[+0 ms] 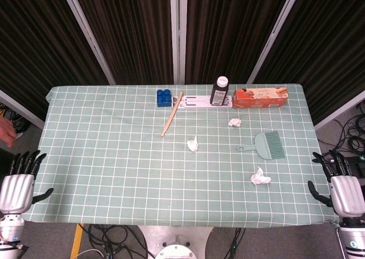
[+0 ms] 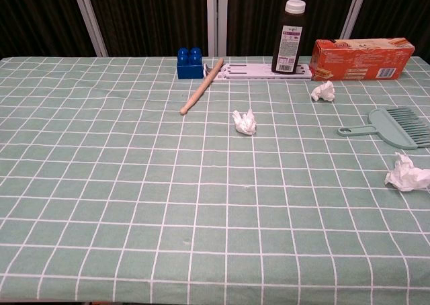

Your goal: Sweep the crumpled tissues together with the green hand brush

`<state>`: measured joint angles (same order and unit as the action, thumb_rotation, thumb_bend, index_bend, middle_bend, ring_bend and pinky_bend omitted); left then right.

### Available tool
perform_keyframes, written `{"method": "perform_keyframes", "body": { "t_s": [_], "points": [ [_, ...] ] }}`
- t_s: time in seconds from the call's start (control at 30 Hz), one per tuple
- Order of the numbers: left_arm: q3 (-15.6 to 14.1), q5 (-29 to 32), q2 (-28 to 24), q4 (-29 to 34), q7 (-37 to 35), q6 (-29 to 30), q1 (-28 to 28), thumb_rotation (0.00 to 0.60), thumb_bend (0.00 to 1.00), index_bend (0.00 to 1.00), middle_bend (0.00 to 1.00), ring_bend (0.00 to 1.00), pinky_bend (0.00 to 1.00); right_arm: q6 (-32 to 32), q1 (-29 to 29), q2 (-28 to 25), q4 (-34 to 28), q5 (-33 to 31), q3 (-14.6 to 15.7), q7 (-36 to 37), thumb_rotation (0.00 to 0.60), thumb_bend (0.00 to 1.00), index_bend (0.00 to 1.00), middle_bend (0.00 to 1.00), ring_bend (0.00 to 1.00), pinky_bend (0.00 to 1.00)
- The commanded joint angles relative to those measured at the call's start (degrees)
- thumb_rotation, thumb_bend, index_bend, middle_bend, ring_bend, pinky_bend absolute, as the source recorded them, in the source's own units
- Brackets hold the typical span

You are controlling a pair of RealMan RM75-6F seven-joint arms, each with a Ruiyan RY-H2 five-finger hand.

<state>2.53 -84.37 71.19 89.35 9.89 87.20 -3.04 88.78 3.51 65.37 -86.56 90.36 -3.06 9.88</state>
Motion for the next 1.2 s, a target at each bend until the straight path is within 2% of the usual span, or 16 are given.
{"method": "perform_keyframes", "body": {
  "t_s": [0.03, 0.23, 0.37, 0.47, 0.67, 0.9, 1.2],
  "points": [
    [-0.07, 0.12, -0.12, 0.24, 0.14, -0.29, -0.05, 0.6, 0.0, 0.12, 0.08, 0.04, 0.0, -0.05, -0.02, -0.07, 0.02, 0.05, 0.09, 0.12, 0.6, 0.3, 0.13, 0.28, 0.04, 0.05],
    [-0.27, 0.01, -0.25, 0.67, 0.51, -0.15, 0.1, 0.6, 0.0, 0.12, 0.08, 0.04, 0.0, -0.37, -0.09, -0.06, 0.08, -0.16, 0.29, 0.29, 0.6, 0.3, 0.13, 0.29, 0.04, 0.05],
    [-0.27, 0.09, -0.35, 0.85, 0.46, -0.19, 0.13, 0.6, 0.0, 0.12, 0.08, 0.04, 0.0, -2.6, 1.22, 0.43, -0.72, -0.89, -0.16, -2.08, 0.6, 0.29, 0.13, 0.29, 0.04, 0.06],
    [-0.21, 0.11, -0.43, 0.93, 0.41, -0.15, 0.13, 0.6, 0.0, 0.12, 0.08, 0.04, 0.0, -7.05, 4.38, 0.53, -1.64, -0.82, -0.77, -4.79, 0.6, 0.28, 0.13, 0.28, 0.04, 0.06],
    [-0.28, 0.27, -0.54, 0.92, -0.31, -0.27, 0.25, 0.6, 0.0, 0.12, 0.08, 0.04, 0.0, -21.14, 13.85, 2.32, -1.34, -4.48, -3.58, -12.18, 0.6, 0.27, 0.15, 0.3, 0.04, 0.07],
    [-0.37, 0.83, -0.61, 0.84, -0.42, -0.65, 0.39, 0.6, 0.0, 0.12, 0.08, 0.04, 0.0, -34.68, 23.53, 8.77, 5.49, -9.99, -5.63, -19.95, 0.6, 0.27, 0.26, 0.33, 0.04, 0.09],
    [-0.2, 1.05, -0.51, 0.42, -0.9, -0.87, 0.29, 0.6, 0.0, 0.12, 0.08, 0.04, 0.0, -41.73, 30.82, 18.6, 17.38, -14.29, -6.46, -25.1, 0.6, 0.27, 0.3, 0.34, 0.04, 0.09]
  ]
}}
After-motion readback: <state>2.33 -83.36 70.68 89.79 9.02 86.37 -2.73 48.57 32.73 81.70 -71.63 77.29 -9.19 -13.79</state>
